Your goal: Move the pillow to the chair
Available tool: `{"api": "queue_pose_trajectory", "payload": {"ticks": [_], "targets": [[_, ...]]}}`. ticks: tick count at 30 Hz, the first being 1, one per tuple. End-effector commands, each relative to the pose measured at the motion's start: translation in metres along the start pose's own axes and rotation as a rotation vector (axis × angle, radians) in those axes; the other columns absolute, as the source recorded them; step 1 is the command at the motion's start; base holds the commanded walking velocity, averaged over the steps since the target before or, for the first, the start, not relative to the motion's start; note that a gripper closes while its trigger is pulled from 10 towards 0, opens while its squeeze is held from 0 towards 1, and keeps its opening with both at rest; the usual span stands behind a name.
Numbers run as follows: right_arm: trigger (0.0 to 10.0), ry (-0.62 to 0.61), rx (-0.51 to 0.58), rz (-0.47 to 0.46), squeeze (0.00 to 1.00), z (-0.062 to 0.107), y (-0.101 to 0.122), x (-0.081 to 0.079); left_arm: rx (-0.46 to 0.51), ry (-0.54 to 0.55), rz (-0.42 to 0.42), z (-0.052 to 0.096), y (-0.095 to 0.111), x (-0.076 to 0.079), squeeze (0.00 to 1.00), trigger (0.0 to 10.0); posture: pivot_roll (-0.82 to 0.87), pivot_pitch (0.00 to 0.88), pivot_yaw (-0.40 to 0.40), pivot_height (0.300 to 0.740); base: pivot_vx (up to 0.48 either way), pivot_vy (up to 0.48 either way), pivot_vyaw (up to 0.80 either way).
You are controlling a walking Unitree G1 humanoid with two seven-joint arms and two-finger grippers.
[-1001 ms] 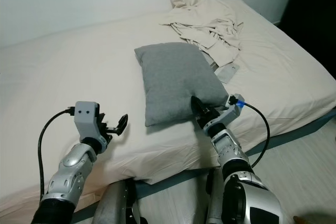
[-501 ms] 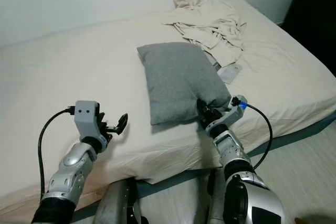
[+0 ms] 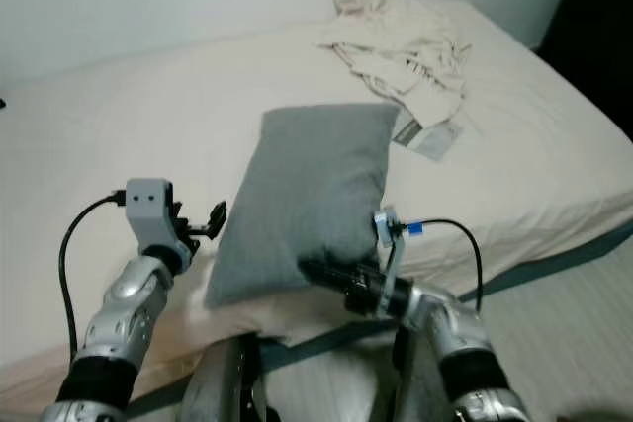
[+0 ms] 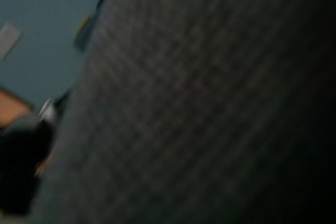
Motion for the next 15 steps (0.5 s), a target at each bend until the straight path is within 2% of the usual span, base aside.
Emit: {"api": "queue_pose_trajectory", "payload": {"ticks": [1,6,9,11,15], "targets": [[0.0,0.119,-0.075,-0.024,0.0,-0.003,-0.014,-0.021,-0.016,0.012,-0.006,0.001,-0.006,-0.006,0.0,10.0,0.08,0.195,0.071,0.561,0.0,0.0,0.0],[0.0,0.054,-0.137,-0.009,0.0,0.007,-0.029,-0.015,-0.015,0.012,-0.003,0.0,-0.006,-0.007,0.0,10.0,0.07,0.191,0.074,0.561,0.0,0.0,0.0],[0.0,-0.036,-0.147,-0.04,0.0,0.013,-0.041,-0.007,-0.037,-0.005,0.017,-0.002,-0.009,-0.001,0.0,10.0,0.07,0.186,0.073,0.561,0.0,0.0,0.0],[0.0,-0.053,-0.152,-0.048,0.0,0.014,-0.043,-0.006,-0.048,-0.008,0.021,-0.002,-0.011,0.0,0.0,10.0,0.07,0.185,0.072,0.561,0.0,0.0,0.0],[0.0,-0.074,-0.156,-0.071,0.0,0.018,-0.052,-0.007,-0.088,0.012,0.116,-0.004,-0.02,0.003,0.0,10.0,0.07,0.182,0.068,0.561,0.0,0.0,0.0]]}}
Point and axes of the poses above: a point about 5 cm out from each wrist's last joint towards the gripper, its own z axis pointing back from the gripper into the wrist, its own y axis along the axis of the wrist's last joint, x = y × z, the point moved 5 cm from there along -z, pointing out of the wrist towards the gripper, and after that the axes turned 2 degrees about -z, right-handed, at the moved point
